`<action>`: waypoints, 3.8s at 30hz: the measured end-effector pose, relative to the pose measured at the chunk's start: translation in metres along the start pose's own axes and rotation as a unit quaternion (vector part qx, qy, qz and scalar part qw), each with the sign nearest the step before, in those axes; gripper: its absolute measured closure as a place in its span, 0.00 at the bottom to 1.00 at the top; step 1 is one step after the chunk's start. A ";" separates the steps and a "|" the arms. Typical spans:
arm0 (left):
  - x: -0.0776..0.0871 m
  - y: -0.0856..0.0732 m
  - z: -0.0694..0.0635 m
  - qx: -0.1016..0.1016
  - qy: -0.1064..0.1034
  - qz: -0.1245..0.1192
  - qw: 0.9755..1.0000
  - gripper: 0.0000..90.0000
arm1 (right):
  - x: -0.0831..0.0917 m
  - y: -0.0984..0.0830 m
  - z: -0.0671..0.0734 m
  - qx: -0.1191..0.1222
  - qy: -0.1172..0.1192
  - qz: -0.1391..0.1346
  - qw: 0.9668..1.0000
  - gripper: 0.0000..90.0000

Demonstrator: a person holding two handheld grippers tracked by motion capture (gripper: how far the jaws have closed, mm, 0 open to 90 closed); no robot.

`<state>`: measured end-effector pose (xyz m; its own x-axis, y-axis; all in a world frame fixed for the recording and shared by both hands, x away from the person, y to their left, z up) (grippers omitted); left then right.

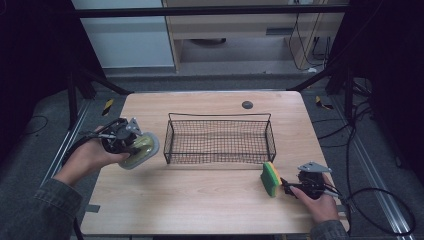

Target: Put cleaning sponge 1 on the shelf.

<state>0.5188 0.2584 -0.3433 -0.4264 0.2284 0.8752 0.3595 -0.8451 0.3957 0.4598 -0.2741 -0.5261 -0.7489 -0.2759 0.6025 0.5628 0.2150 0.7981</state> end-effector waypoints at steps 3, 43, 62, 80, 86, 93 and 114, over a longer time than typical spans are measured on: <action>0.003 0.010 -0.003 -0.019 0.021 -0.004 1.000 0.78 | 0.000 0.000 0.000 0.001 0.000 0.000 1.000 0.12; -0.020 0.101 -0.024 -0.146 0.085 -0.054 0.984 0.78 | -0.001 0.001 -0.001 0.003 0.007 0.001 1.000 0.12; -0.044 0.129 -0.024 -0.167 0.079 -0.059 0.981 0.78 | -0.005 0.004 -0.004 0.011 0.014 0.002 1.000 0.11; -0.066 0.132 -0.029 -0.178 0.069 -0.049 0.980 0.78 | -0.005 0.004 -0.003 0.004 0.017 0.003 1.000 0.10; -0.069 0.130 -0.029 -0.177 0.068 -0.050 0.981 0.78 | -0.005 0.004 -0.003 0.005 0.017 0.003 1.000 0.10; -0.071 0.129 -0.029 -0.179 0.065 -0.049 0.981 0.78 | -0.005 0.004 -0.003 0.005 0.017 0.003 1.000 0.10; -0.090 0.121 -0.031 -0.180 0.045 -0.037 0.982 0.78 | -0.005 0.004 -0.003 0.005 0.017 0.003 1.000 0.10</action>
<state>0.5750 0.1203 -0.3830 -0.5184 0.2656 0.8128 0.0152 -0.9475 0.3193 0.4670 -0.2746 -0.5258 -0.7333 -0.3070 0.6066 0.5632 0.2257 0.7949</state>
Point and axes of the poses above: each handheld gripper's, and its own axes: x roughly backward along the jaws, y roughly out of its top, z roughly to its left, the point moved 2 cm from there along -x, roughly forward along the jaws, and after that the axes turned 5 degrees about -z, right-handed, at the moved point
